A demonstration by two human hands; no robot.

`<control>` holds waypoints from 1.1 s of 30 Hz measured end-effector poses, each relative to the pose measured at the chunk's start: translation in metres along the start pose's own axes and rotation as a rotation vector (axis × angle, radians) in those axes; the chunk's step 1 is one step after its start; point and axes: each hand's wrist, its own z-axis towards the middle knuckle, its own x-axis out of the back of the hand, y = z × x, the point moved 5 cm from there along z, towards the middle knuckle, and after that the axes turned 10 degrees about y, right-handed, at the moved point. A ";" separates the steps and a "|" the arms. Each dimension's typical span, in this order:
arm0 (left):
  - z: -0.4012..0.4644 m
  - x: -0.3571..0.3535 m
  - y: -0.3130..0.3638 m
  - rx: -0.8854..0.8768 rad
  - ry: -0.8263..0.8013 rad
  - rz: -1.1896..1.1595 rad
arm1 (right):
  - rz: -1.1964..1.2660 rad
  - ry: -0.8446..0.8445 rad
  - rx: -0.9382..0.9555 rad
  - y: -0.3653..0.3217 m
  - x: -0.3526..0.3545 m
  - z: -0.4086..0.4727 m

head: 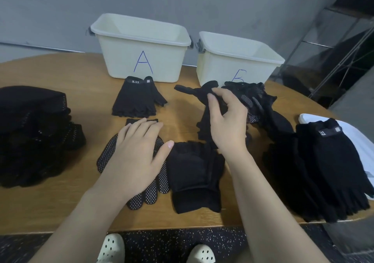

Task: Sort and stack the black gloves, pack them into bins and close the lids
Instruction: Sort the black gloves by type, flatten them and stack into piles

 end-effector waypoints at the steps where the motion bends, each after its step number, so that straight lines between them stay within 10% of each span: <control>1: 0.000 0.002 0.002 0.014 0.014 -0.031 | 0.029 -0.008 0.001 -0.002 -0.002 0.000; 18: 0.015 0.021 -0.017 0.478 0.222 -1.066 | 0.459 -0.557 -0.121 -0.041 -0.050 -0.037; 33: 0.007 0.025 -0.036 0.670 0.317 -1.102 | 0.108 -0.553 -0.114 -0.020 -0.049 -0.032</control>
